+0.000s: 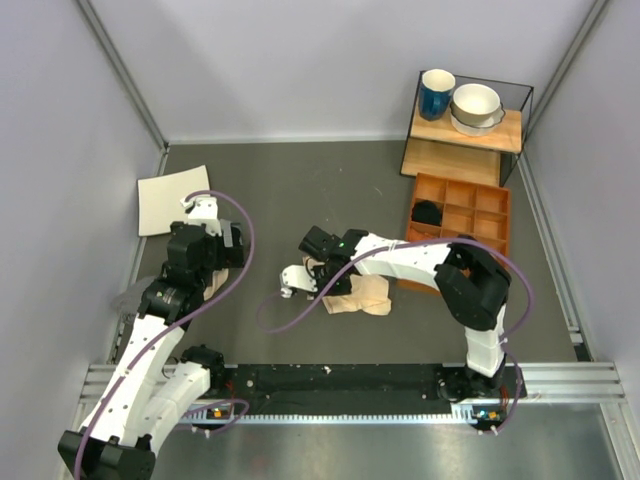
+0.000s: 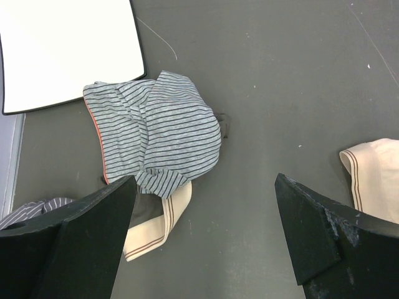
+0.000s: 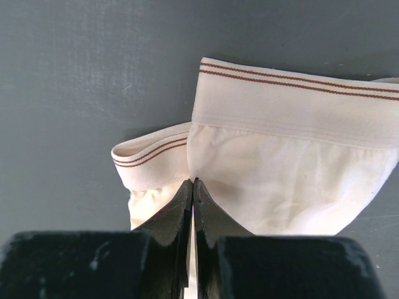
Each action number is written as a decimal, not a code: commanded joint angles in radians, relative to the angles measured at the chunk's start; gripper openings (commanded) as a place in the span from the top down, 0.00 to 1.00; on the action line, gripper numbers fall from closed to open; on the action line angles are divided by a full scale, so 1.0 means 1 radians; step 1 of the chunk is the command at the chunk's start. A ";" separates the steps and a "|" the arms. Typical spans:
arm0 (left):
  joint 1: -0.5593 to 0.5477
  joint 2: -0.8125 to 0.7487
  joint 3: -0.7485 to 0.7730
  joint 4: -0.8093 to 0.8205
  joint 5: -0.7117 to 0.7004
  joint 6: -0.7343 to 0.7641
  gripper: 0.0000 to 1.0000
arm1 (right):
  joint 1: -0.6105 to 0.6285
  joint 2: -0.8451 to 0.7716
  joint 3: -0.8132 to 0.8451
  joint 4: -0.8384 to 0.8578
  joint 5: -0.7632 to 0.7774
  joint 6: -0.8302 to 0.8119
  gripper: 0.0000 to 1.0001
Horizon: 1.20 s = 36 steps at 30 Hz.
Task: Roll the underwear
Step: Flatten out the underwear at the center of the board.
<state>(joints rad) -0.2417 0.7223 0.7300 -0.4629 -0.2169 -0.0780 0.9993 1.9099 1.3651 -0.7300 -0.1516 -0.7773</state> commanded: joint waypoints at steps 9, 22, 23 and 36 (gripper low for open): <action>0.004 -0.040 0.006 0.056 -0.010 0.007 0.02 | -0.200 0.051 0.383 -0.016 0.223 -0.068 1.00; 0.004 -0.035 -0.006 0.082 0.152 0.021 0.02 | -0.343 0.056 0.550 -0.012 0.157 0.087 0.47; 0.004 -0.026 -0.009 0.087 0.212 0.023 0.02 | -0.340 -0.042 0.434 -0.034 0.070 0.088 0.47; 0.004 0.114 0.005 0.066 0.444 0.017 0.04 | -0.317 -0.131 0.086 -0.025 -0.206 0.142 0.36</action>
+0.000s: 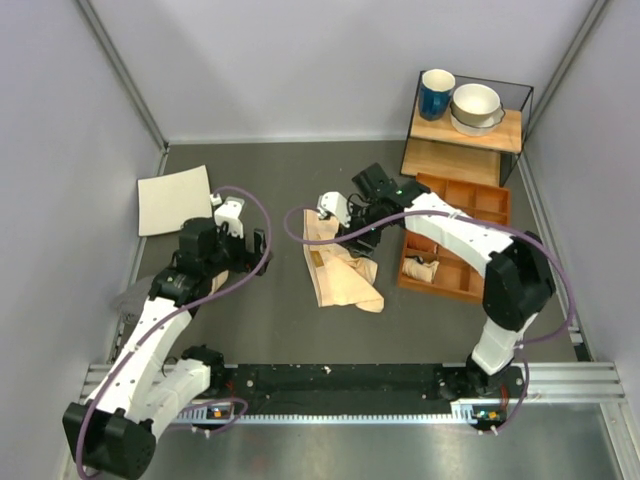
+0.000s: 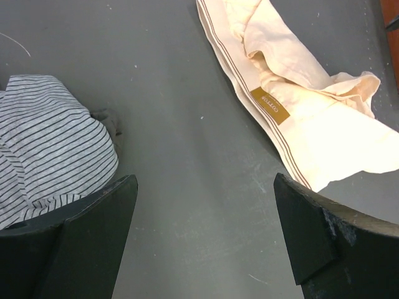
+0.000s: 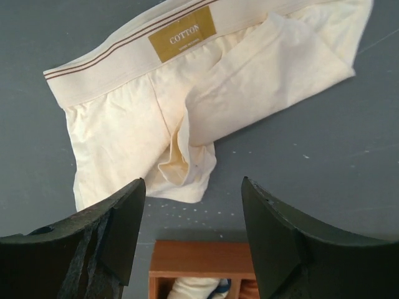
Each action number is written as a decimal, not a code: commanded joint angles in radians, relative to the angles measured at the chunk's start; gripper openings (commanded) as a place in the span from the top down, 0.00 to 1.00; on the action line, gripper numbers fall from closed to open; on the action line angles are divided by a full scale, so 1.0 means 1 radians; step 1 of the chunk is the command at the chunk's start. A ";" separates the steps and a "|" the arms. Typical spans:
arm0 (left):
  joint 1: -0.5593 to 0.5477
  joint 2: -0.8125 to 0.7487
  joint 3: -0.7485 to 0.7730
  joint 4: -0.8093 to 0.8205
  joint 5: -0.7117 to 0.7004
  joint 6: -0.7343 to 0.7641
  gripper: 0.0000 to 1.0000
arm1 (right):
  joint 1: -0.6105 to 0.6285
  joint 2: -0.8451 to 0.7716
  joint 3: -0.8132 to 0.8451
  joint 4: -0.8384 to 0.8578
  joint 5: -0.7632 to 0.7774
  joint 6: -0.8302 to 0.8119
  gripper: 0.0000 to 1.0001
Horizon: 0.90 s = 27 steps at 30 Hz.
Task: Roll the underwear
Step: Flatten out the underwear at the center of the board.
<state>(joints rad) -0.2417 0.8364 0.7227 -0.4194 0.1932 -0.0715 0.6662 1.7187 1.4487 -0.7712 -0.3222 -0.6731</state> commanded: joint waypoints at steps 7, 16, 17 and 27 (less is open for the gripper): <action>0.004 0.012 0.011 0.021 0.028 0.013 0.04 | 0.035 0.191 0.085 0.001 0.100 0.058 0.44; 0.004 0.027 0.011 0.021 0.048 0.016 0.04 | -0.052 0.183 0.191 0.113 0.487 0.162 1.00; 0.004 0.030 0.012 0.019 0.060 0.016 0.04 | -0.072 0.202 0.202 0.118 0.535 0.165 1.00; 0.002 0.098 0.001 0.054 0.323 -0.013 0.04 | -0.152 0.103 0.133 0.121 0.413 0.178 0.39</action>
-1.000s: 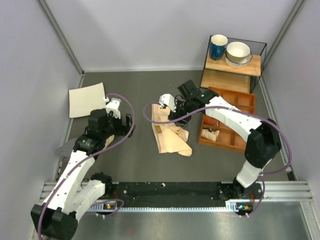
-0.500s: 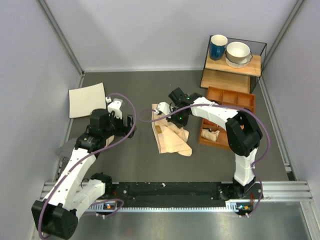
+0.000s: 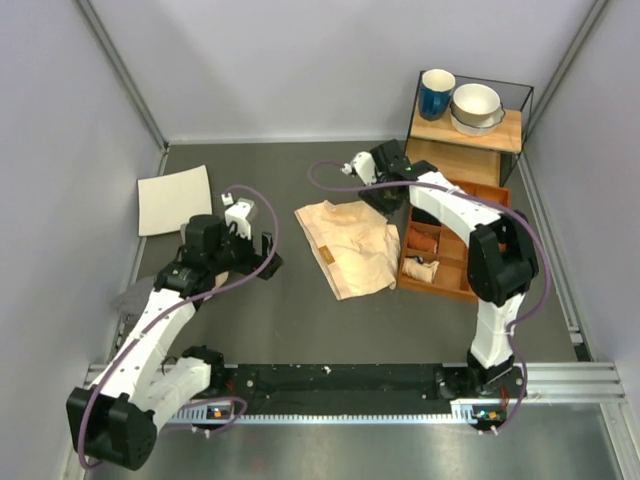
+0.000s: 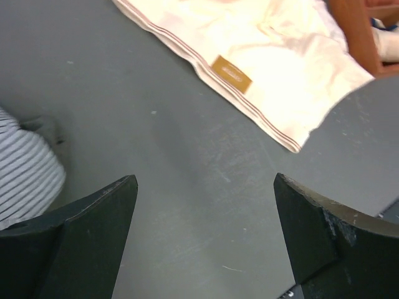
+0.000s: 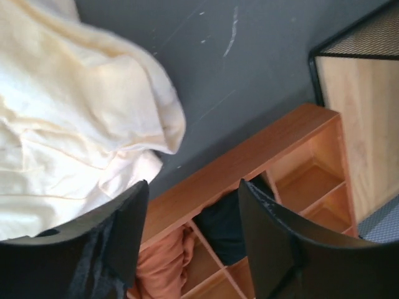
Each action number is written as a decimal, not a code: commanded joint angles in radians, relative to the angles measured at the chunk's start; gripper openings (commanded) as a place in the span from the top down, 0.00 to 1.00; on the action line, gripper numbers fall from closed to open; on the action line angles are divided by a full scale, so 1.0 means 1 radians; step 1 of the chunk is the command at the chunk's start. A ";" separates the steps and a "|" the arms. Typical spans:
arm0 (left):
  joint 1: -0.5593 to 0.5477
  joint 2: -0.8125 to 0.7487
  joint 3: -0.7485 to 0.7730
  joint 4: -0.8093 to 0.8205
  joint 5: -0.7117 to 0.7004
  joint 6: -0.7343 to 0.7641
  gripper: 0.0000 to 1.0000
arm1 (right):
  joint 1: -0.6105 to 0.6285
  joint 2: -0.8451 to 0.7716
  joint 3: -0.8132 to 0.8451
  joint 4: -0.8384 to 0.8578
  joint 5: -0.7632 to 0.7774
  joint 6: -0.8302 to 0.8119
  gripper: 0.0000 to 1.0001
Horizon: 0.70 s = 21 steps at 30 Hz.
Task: Roll the underwear
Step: Flatten out the underwear at the center of the board.
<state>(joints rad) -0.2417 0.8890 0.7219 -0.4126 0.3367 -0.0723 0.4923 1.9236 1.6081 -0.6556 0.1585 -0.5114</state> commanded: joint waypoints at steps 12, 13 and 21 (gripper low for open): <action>-0.041 0.236 0.144 -0.125 0.147 -0.058 0.15 | 0.208 -0.377 -0.477 -0.015 -0.604 -0.292 0.40; -0.039 0.191 0.157 -0.141 0.098 -0.043 0.15 | 0.236 -0.370 -0.497 0.005 -0.521 -0.291 0.39; -0.039 -0.082 0.076 -0.127 -0.477 0.005 0.07 | 0.379 -0.177 -0.433 0.131 -0.343 -0.216 0.43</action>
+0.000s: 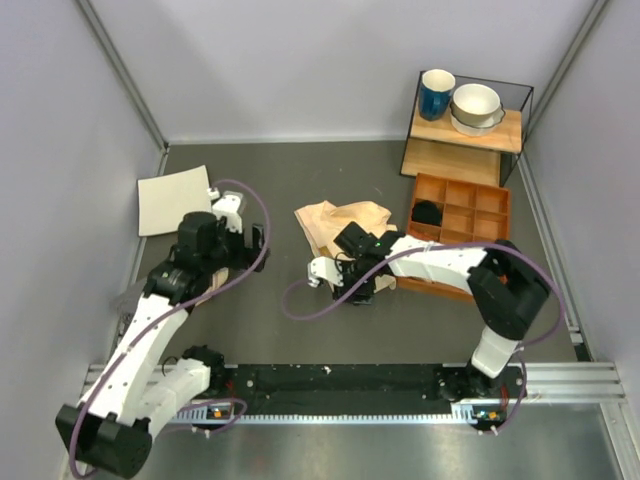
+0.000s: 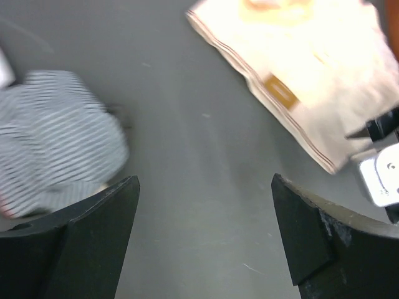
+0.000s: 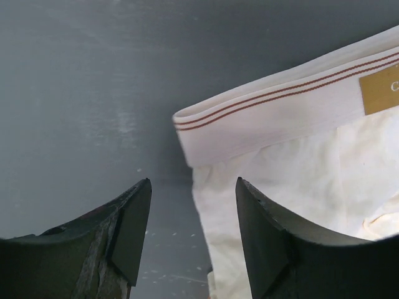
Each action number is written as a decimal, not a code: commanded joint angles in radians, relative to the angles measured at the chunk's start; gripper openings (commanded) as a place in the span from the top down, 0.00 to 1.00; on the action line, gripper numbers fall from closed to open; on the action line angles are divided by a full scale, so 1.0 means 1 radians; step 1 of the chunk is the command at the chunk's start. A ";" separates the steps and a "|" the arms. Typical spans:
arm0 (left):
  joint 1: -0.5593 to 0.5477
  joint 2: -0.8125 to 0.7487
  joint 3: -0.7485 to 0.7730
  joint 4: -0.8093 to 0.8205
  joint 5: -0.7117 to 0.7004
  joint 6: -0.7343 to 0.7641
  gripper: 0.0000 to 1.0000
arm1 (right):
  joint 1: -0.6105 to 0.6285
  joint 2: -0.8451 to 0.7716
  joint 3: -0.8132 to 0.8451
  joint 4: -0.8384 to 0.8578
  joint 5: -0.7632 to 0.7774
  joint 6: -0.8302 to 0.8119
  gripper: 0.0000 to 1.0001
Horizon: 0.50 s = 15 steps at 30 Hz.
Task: Roll the underwear
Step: Flatten out the underwear at the center of the board.
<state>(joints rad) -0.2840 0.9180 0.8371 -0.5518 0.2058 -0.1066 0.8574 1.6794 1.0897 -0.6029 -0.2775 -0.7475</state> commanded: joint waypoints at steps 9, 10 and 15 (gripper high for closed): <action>0.016 -0.166 -0.073 0.036 -0.588 -0.008 0.04 | 0.045 0.132 0.076 0.078 0.070 0.048 0.73; 0.017 -0.169 -0.073 0.038 -0.592 -0.008 0.04 | 0.051 0.132 0.073 0.077 0.048 0.053 0.82; 0.022 -0.182 -0.081 0.047 -0.591 -0.005 0.04 | 0.135 0.124 0.162 0.009 -0.132 0.131 0.95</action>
<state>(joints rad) -0.2687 0.7547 0.7643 -0.5465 -0.3355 -0.1043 0.9134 1.8011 1.1492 -0.5545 -0.2367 -0.6865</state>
